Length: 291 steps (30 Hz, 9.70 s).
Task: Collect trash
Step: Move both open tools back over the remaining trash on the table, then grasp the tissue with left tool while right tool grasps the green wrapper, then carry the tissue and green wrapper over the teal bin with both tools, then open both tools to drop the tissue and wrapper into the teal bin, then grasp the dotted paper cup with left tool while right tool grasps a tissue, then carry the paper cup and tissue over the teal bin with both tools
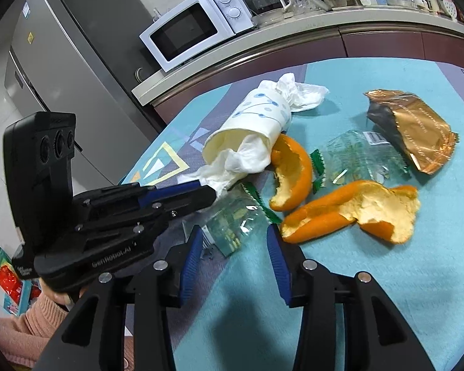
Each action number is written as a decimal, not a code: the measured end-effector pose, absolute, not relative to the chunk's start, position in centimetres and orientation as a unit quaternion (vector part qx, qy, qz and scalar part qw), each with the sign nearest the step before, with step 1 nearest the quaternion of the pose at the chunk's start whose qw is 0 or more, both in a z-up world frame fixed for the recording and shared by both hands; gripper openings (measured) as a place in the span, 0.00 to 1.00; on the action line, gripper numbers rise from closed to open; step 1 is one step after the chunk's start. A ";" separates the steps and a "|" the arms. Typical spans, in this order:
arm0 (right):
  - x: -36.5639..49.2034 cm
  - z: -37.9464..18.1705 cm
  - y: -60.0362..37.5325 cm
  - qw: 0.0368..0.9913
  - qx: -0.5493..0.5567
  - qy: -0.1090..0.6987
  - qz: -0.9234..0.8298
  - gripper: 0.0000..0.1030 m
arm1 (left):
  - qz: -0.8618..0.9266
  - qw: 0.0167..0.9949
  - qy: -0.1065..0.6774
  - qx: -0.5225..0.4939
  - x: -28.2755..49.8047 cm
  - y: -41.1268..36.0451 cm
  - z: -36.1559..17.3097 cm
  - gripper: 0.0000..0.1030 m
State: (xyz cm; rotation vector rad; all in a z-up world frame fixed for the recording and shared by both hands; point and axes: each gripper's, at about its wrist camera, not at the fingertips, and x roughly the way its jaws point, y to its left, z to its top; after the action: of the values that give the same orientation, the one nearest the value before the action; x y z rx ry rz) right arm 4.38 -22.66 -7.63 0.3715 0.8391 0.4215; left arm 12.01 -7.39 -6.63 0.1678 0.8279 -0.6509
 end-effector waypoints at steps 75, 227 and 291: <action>3.9 -2.9 -17.6 0.869 0.168 0.349 0.308 0.02 | -0.216 0.920 0.320 -0.058 4.7 10.8 0.4 0.01; 20.4 -4.6 -25.4 0.893 0.121 0.405 0.154 0.37 | -0.262 0.888 0.377 -0.007 15.7 -4.2 -4.7 0.04; 13.1 1.3 -12.4 0.883 0.071 0.336 0.321 0.08 | -0.103 0.950 0.289 -0.062 6.0 15.9 1.8 0.04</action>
State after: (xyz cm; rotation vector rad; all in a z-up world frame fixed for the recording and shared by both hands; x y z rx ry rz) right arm 13.13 -12.39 1.30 0.1469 0.6996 0.6675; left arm 5.98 15.93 1.80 -0.1255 0.5882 -0.2096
